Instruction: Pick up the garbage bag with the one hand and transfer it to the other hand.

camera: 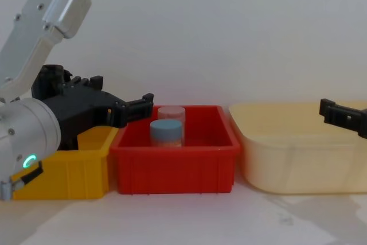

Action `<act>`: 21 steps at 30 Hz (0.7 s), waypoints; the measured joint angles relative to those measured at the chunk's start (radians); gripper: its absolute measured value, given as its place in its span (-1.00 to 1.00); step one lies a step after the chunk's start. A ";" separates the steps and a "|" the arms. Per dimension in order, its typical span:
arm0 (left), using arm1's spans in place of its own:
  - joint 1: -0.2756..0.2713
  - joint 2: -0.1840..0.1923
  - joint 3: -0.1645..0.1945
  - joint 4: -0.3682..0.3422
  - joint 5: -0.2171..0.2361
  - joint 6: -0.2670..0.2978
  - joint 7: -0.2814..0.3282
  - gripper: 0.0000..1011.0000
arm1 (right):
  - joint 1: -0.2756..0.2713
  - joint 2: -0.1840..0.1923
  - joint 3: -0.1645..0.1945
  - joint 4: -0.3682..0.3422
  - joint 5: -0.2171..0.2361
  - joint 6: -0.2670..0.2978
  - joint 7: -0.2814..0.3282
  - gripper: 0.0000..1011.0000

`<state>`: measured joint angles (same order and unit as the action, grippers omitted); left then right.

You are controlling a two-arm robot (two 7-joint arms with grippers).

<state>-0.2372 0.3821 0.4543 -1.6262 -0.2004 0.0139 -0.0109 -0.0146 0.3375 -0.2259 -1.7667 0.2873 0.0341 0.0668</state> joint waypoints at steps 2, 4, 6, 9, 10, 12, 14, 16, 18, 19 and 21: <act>0.000 0.000 0.000 0.000 0.000 0.000 0.000 0.98 | 0.000 0.000 0.000 0.000 0.000 0.000 0.000 0.98; 0.000 0.000 0.000 0.000 0.000 0.000 0.000 0.98 | 0.000 0.000 0.000 0.000 0.000 0.000 0.000 0.98; 0.000 0.000 0.000 0.000 0.000 0.000 0.000 0.98 | 0.000 0.000 0.000 0.000 0.000 0.000 0.000 0.98; 0.000 0.000 0.000 0.000 0.000 0.000 0.000 0.98 | 0.000 0.000 0.000 0.000 0.000 0.000 0.000 0.98; 0.000 0.000 0.000 0.000 0.000 0.000 0.000 0.98 | 0.000 0.000 0.000 0.000 0.000 0.000 0.000 0.98; -0.001 -0.001 0.000 0.000 0.000 0.000 0.000 0.98 | 0.000 0.000 0.000 0.000 0.000 0.000 0.000 0.98; -0.003 -0.002 0.000 0.000 0.000 0.000 -0.001 0.98 | 0.000 0.000 0.000 0.000 0.000 0.000 0.000 0.98; -0.008 -0.003 0.000 0.001 0.001 0.002 -0.002 0.98 | 0.002 -0.001 -0.001 0.001 0.000 0.000 0.002 0.98; -0.019 -0.006 0.000 0.002 0.001 0.009 -0.006 0.98 | 0.007 -0.002 -0.004 0.003 0.000 0.002 0.008 0.98; -0.021 -0.007 0.000 0.003 0.001 0.013 -0.008 0.98 | 0.010 -0.003 -0.005 0.004 0.000 0.003 0.011 0.98; -0.035 -0.012 -0.002 0.004 -0.002 0.026 -0.016 0.98 | 0.019 -0.004 -0.011 0.006 0.000 0.008 0.020 0.98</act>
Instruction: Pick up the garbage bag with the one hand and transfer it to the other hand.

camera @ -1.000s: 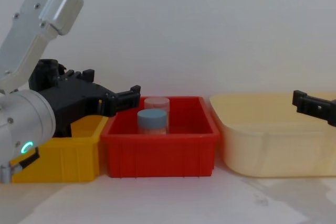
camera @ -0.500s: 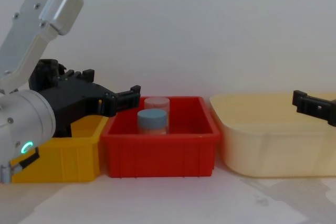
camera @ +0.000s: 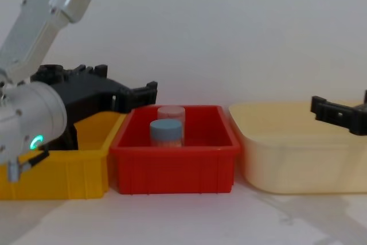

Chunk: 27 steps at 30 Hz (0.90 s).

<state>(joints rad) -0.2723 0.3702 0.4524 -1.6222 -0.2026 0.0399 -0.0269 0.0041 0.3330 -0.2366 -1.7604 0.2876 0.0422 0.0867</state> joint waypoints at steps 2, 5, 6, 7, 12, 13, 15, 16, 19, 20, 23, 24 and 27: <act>-0.013 -0.005 -0.004 0.000 -0.007 0.015 -0.008 0.98 | 0.007 -0.002 -0.005 0.002 0.000 0.006 0.007 0.98; -0.025 -0.009 -0.013 -0.008 -0.022 0.039 -0.020 0.98 | 0.024 -0.007 -0.017 0.002 0.000 0.023 0.016 0.98; -0.026 -0.009 -0.015 -0.011 -0.026 0.044 -0.022 0.98 | 0.028 -0.008 -0.019 0.002 0.000 0.027 0.017 0.98; -0.027 -0.010 -0.018 -0.017 -0.030 0.049 -0.024 0.98 | 0.033 -0.010 -0.022 0.002 -0.001 0.031 0.018 0.98; -0.008 -0.005 -0.045 -0.066 -0.061 0.083 -0.034 0.98 | 0.063 -0.022 -0.040 -0.011 -0.014 0.065 0.022 0.98; -0.002 -0.003 -0.050 -0.074 -0.066 0.086 -0.034 0.98 | 0.067 -0.024 -0.043 -0.013 -0.016 0.068 0.022 0.98; 0.013 0.002 -0.062 -0.093 -0.075 0.094 -0.035 0.98 | 0.081 -0.030 -0.053 -0.020 -0.026 0.082 0.022 0.98; 0.028 0.008 -0.074 -0.110 -0.085 0.102 -0.035 0.98 | 0.086 -0.034 -0.058 -0.023 -0.029 0.087 0.021 0.98; 0.066 0.023 -0.104 -0.148 -0.102 0.116 -0.035 0.98 | 0.107 -0.048 -0.077 -0.032 -0.043 0.104 0.018 0.98; 0.076 0.027 -0.111 -0.156 -0.108 0.119 -0.035 0.98 | 0.117 -0.055 -0.086 -0.035 -0.051 0.110 0.017 0.98; 0.119 0.045 -0.146 -0.190 -0.126 0.129 -0.035 0.98 | 0.143 -0.073 -0.109 -0.038 -0.067 0.123 0.015 0.98; 0.139 0.055 -0.162 -0.204 -0.136 0.132 -0.036 0.98 | 0.149 -0.078 -0.115 -0.038 -0.071 0.127 0.015 0.98; 0.170 0.070 -0.191 -0.224 -0.151 0.135 -0.040 0.98 | 0.171 -0.095 -0.134 -0.038 -0.082 0.135 0.014 0.98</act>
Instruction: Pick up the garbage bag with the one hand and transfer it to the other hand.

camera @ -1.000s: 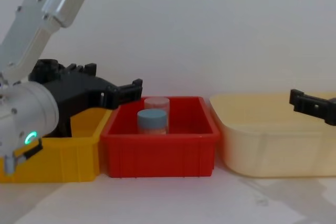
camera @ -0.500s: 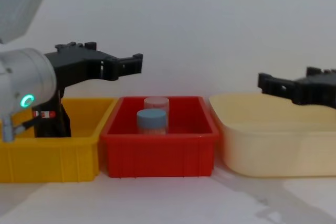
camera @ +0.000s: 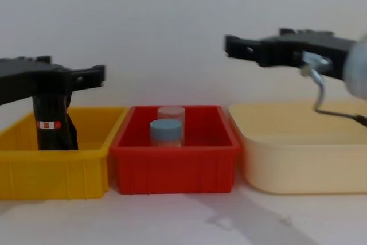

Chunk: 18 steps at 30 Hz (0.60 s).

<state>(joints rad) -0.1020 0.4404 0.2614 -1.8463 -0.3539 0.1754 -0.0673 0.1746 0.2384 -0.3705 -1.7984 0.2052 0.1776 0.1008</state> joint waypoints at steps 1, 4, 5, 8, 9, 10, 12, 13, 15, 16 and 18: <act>0.009 0.005 -0.008 -0.005 -0.005 0.001 -0.002 0.98 | 0.013 -0.011 -0.013 0.002 -0.008 0.006 0.000 0.98; 0.042 0.025 -0.043 -0.021 -0.026 0.001 -0.017 0.98 | 0.042 -0.035 -0.035 0.011 -0.022 0.019 0.000 0.98; 0.054 0.034 -0.056 -0.025 -0.035 0.001 -0.027 0.98 | 0.048 -0.040 -0.043 0.015 -0.024 0.023 0.000 0.98; 0.067 0.049 -0.075 -0.028 -0.047 0.000 -0.044 0.98 | 0.074 -0.064 -0.064 0.029 -0.034 0.041 0.000 0.98; 0.072 0.058 -0.085 -0.028 -0.055 -0.001 -0.057 0.98 | 0.086 -0.076 -0.074 0.037 -0.039 0.050 0.000 0.98; 0.073 0.063 -0.091 -0.028 -0.059 -0.002 -0.064 0.98 | 0.091 -0.080 -0.079 0.040 -0.040 0.055 0.001 0.98; 0.071 0.075 -0.102 -0.021 -0.068 -0.005 -0.084 0.98 | 0.106 -0.096 -0.091 0.051 -0.046 0.070 0.001 0.98; 0.065 0.083 -0.107 -0.013 -0.074 -0.008 -0.100 0.98 | 0.106 -0.096 -0.091 0.051 -0.046 0.070 0.001 0.98; 0.057 0.088 -0.111 -0.003 -0.079 -0.011 -0.114 0.98 | 0.122 -0.112 -0.103 0.065 -0.051 0.084 0.002 0.98; 0.053 0.089 -0.113 0.003 -0.081 -0.014 -0.120 0.98 | 0.126 -0.116 -0.106 0.069 -0.053 0.088 0.002 0.98; 0.036 0.093 -0.115 0.022 -0.087 -0.020 -0.143 0.98 | 0.139 -0.130 -0.116 0.081 -0.057 0.101 0.003 0.98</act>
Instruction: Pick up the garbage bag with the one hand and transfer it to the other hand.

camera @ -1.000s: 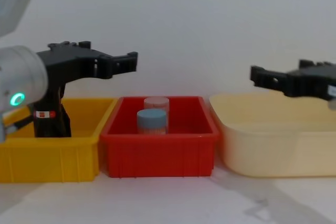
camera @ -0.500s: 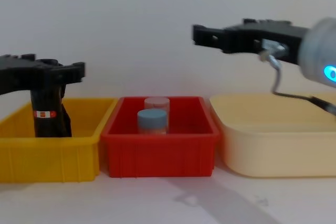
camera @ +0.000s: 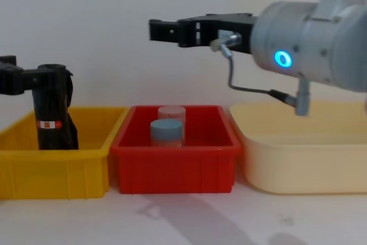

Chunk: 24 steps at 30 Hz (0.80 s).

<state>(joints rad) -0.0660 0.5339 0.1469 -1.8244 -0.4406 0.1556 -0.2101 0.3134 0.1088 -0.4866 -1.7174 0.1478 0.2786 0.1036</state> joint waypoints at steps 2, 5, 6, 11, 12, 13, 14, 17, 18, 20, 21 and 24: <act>-0.022 0.001 0.000 0.023 -0.005 -0.009 -0.023 0.98 | 0.012 -0.013 -0.009 0.013 -0.004 0.013 0.000 0.98; -0.054 0.000 0.004 0.060 -0.010 -0.021 -0.052 0.98 | 0.025 -0.029 -0.017 0.029 -0.008 0.031 0.000 0.98; -0.054 0.000 0.004 0.060 -0.010 -0.021 -0.052 0.98 | 0.028 -0.033 -0.019 0.033 -0.009 0.037 0.000 0.98; -0.116 -0.007 0.020 0.129 -0.021 -0.046 -0.104 0.98 | 0.048 -0.057 -0.027 0.064 -0.015 0.068 -0.001 0.98; -0.124 -0.008 0.022 0.138 -0.023 -0.049 -0.111 0.98 | 0.050 -0.060 -0.028 0.068 -0.016 0.073 -0.002 0.98; -0.140 -0.010 0.026 0.156 -0.026 -0.056 -0.124 0.98 | 0.053 -0.063 -0.029 0.072 -0.017 0.076 -0.003 0.98; -0.146 -0.012 0.028 0.164 -0.028 -0.060 -0.130 0.98 | 0.056 -0.067 -0.030 0.078 -0.018 0.079 -0.004 0.98; -0.170 -0.015 0.032 0.192 -0.034 -0.072 -0.148 0.98 | 0.067 -0.079 -0.032 0.094 -0.021 0.092 -0.006 0.98; -0.176 -0.016 0.034 0.200 -0.036 -0.075 -0.152 0.98 | 0.072 -0.085 -0.033 0.104 -0.023 0.097 -0.008 0.98; -0.190 -0.018 0.036 0.217 -0.040 -0.081 -0.162 0.98 | 0.078 -0.090 -0.033 0.112 -0.025 0.101 -0.009 0.98; -0.196 -0.019 0.037 0.225 -0.041 -0.083 -0.164 0.98 | 0.082 -0.095 -0.034 0.120 -0.028 0.104 -0.011 0.98; -0.211 -0.020 0.039 0.244 -0.048 -0.085 -0.172 0.98 | 0.092 -0.106 -0.034 0.140 -0.032 0.109 -0.015 0.98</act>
<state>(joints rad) -0.2765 0.5138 0.1861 -1.5806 -0.4881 0.0704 -0.3821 0.4057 0.0032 -0.5207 -1.5778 0.1158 0.3876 0.0885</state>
